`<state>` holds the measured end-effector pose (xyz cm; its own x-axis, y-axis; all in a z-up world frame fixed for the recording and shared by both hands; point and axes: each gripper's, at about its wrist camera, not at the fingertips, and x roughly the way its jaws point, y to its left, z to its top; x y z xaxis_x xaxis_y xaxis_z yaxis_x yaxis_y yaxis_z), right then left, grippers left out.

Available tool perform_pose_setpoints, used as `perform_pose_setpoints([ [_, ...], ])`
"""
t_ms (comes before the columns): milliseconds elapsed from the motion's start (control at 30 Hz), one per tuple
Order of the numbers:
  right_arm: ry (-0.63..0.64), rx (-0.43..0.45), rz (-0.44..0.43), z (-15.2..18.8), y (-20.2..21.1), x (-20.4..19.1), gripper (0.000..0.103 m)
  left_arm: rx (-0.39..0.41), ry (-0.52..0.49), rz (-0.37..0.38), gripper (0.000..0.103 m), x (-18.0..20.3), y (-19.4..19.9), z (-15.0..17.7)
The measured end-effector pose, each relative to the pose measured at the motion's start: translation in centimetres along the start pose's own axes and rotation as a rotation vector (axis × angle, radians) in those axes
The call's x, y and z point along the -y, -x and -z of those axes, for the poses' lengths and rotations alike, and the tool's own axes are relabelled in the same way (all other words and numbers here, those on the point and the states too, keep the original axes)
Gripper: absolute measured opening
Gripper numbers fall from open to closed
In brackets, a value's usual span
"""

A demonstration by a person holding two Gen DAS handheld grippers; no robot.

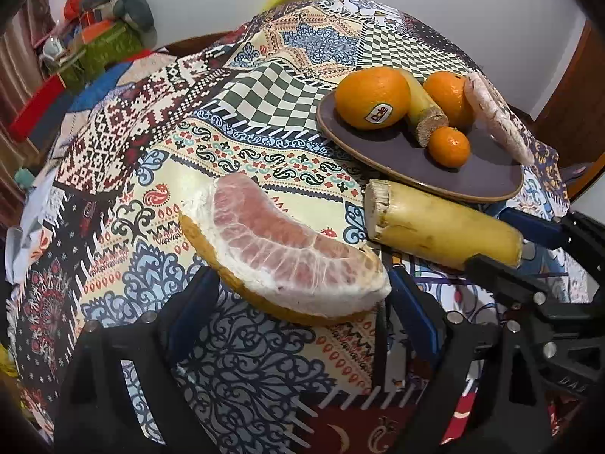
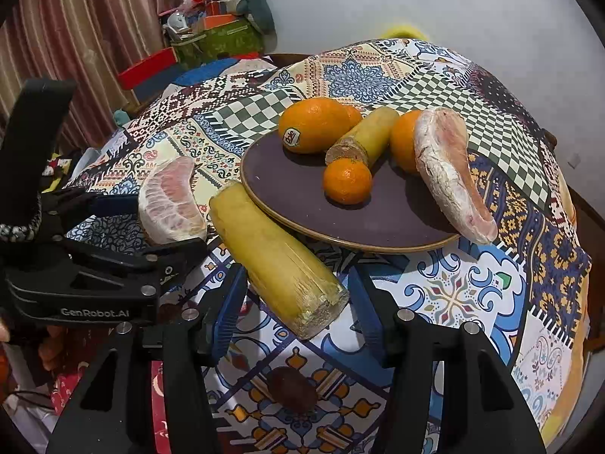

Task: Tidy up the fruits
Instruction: 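Move the left gripper to the pomelo segment while the right approaches the yellow cylinder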

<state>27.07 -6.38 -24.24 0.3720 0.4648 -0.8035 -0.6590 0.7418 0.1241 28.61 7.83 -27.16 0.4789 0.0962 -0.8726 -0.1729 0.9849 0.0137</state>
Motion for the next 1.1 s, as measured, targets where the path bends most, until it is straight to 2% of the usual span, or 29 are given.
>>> perform_pose_setpoints([
  [133,0.001,-0.001,-0.009,0.0,0.3,-0.1,0.048,0.019,-0.017,0.015,0.085,-0.2,0.4,0.4],
  [300,0.003,-0.005,-0.034,0.2,1.0,-0.4,0.039,0.024,-0.028,0.043,0.08,-1.0,1.1,0.9],
  [567,0.034,-0.019,-0.042,0.7,2.1,-2.1,0.028,0.031,-0.09,0.095,0.078,-2.5,3.6,3.5],
  [667,0.051,-0.034,-0.043,0.5,2.0,-2.4,0.031,0.032,-0.122,0.131,0.078,-2.9,4.6,5.0],
  [800,0.051,-0.055,-0.029,0.1,1.1,-2.3,0.034,0.039,-0.174,0.136,0.078,-2.9,5.5,6.5],
  [1000,0.039,-0.078,-0.031,0.1,0.2,-2.1,0.039,0.041,-0.203,0.195,0.078,-2.5,5.8,7.0],
  [1100,0.035,-0.083,-0.035,0.2,0.4,-2.1,0.036,0.036,-0.221,0.181,0.079,-2.1,5.7,7.0],
])
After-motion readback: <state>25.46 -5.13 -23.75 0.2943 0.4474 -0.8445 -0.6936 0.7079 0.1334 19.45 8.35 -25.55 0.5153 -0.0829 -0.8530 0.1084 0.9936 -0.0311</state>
